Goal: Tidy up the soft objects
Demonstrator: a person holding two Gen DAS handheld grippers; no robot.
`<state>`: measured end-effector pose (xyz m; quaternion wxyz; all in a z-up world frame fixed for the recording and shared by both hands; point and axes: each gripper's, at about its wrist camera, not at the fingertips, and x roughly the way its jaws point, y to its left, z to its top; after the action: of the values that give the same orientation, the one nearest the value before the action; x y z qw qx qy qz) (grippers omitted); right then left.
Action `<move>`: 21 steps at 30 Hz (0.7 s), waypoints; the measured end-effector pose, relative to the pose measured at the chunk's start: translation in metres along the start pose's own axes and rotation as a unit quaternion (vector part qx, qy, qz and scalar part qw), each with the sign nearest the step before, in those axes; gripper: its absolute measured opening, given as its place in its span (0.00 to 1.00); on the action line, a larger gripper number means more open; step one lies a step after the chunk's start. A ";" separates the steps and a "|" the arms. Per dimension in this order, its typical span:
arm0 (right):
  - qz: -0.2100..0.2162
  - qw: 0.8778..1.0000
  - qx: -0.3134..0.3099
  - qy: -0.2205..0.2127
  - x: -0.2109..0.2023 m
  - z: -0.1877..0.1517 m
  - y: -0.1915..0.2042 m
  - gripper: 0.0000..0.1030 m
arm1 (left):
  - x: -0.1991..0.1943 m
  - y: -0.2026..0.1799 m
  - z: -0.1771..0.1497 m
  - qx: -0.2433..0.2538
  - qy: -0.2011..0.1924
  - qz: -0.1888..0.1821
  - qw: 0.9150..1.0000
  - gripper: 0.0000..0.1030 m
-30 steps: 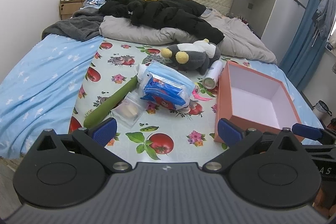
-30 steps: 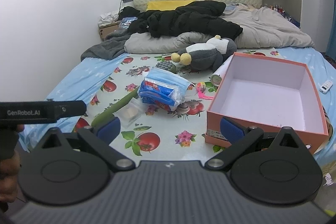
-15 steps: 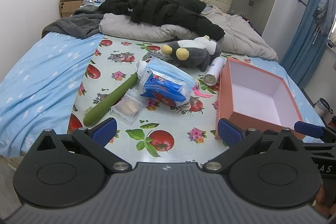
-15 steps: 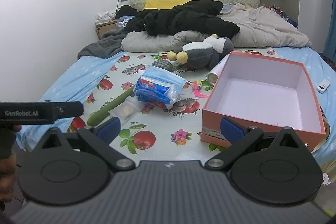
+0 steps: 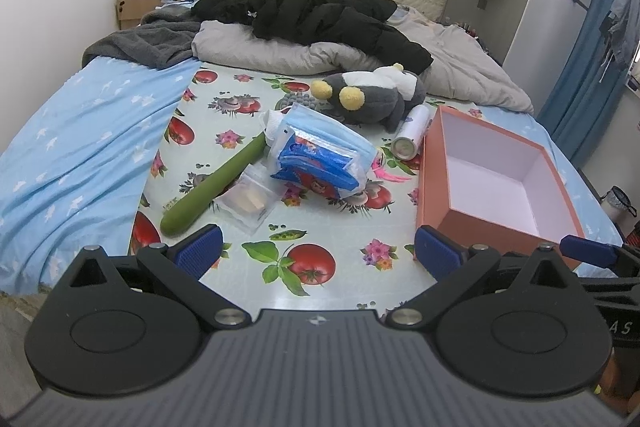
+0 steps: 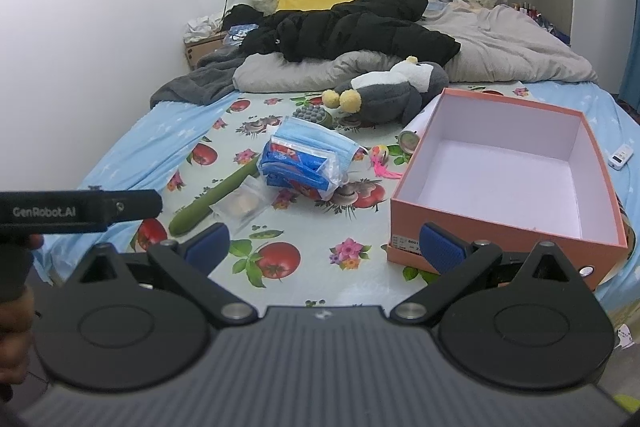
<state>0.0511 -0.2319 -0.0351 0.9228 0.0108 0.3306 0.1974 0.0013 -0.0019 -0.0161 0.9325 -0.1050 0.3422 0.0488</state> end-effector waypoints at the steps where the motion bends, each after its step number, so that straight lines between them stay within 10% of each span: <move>1: 0.002 1.000 0.000 0.000 0.000 0.000 0.000 1.00 | 0.001 0.000 0.000 0.000 0.001 0.000 1.000 1.00; 21: 0.013 1.000 0.001 0.009 0.008 -0.002 0.001 1.00 | 0.014 0.005 -0.002 -0.004 0.013 0.003 1.000 1.00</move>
<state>0.0547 -0.2284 -0.0411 0.9170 0.0142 0.3392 0.2097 0.0098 0.0024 -0.0275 0.9274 -0.1085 0.3543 0.0520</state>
